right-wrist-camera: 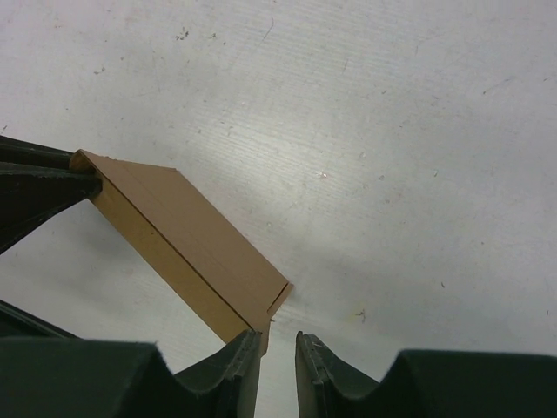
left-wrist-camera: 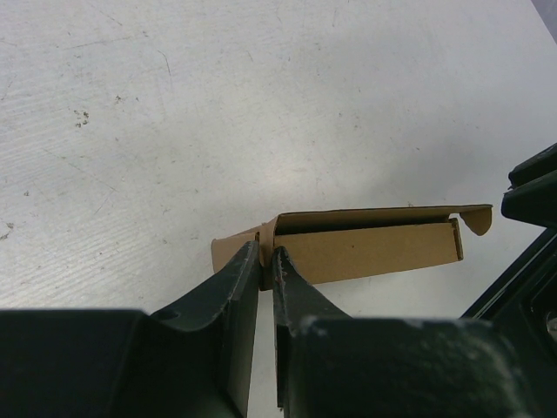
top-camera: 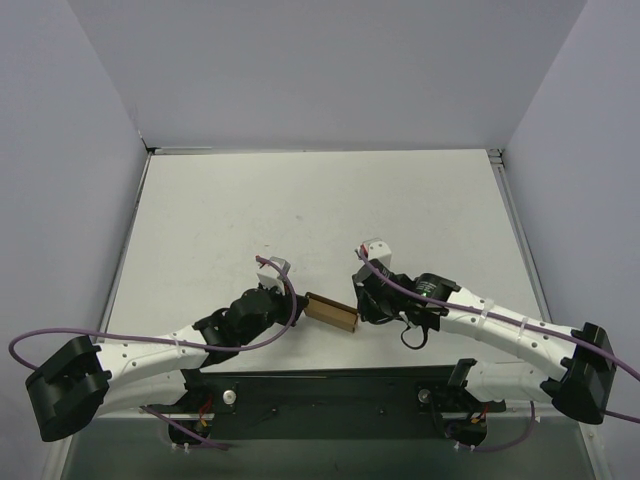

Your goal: Fold the paper box

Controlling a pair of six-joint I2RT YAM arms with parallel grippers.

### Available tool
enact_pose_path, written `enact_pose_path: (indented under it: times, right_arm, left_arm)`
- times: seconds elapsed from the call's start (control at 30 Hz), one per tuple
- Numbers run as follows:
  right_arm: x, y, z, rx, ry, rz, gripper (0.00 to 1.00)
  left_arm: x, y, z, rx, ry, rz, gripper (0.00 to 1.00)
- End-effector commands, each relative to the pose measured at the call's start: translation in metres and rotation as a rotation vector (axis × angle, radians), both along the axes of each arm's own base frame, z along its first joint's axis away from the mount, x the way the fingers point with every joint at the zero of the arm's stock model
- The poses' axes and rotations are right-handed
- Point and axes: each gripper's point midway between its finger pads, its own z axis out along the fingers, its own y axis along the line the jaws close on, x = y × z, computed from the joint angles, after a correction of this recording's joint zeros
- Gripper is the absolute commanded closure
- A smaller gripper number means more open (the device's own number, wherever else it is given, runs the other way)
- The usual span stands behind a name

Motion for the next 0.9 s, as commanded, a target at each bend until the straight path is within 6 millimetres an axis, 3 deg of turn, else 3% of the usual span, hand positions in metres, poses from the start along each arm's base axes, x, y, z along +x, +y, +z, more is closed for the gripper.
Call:
enact_pose_path:
  times: [0.0,0.33,0.87]
  right_arm:
    - [0.002,0.008,0.011,0.013,-0.005,0.032,0.76]
    - [-0.008,0.013,0.003,0.046,0.032,0.044,0.76]
    - [-0.005,0.011,-0.01,-0.01,0.042,0.037,0.81]
  left_arm:
    - [-0.01,0.003,-0.015,0.074,0.046,-0.034,0.8]
    - [-0.01,0.003,-0.016,0.077,0.049,-0.036,0.8]
    - [-0.01,0.003,-0.015,0.079,0.049,-0.036,0.8]
